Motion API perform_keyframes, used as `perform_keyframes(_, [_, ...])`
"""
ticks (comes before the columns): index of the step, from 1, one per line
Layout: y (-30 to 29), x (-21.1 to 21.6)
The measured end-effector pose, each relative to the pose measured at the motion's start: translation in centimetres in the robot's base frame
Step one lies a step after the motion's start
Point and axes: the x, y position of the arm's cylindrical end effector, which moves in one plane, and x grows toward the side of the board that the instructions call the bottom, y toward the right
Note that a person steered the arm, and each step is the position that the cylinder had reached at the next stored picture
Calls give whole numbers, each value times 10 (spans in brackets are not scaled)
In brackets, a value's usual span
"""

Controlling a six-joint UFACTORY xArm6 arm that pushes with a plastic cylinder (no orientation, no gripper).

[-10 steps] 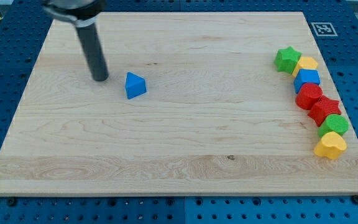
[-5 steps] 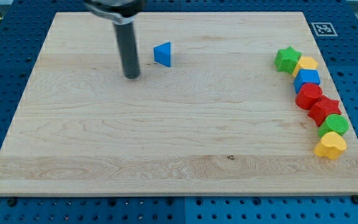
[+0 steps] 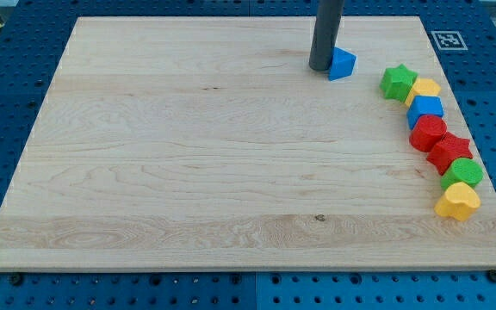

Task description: Move the blue triangle above to the green star

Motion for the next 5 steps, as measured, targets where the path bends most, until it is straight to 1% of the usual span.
perform_keyframes(1, [38,-8])
perform_keyframes(5, [99,-8])
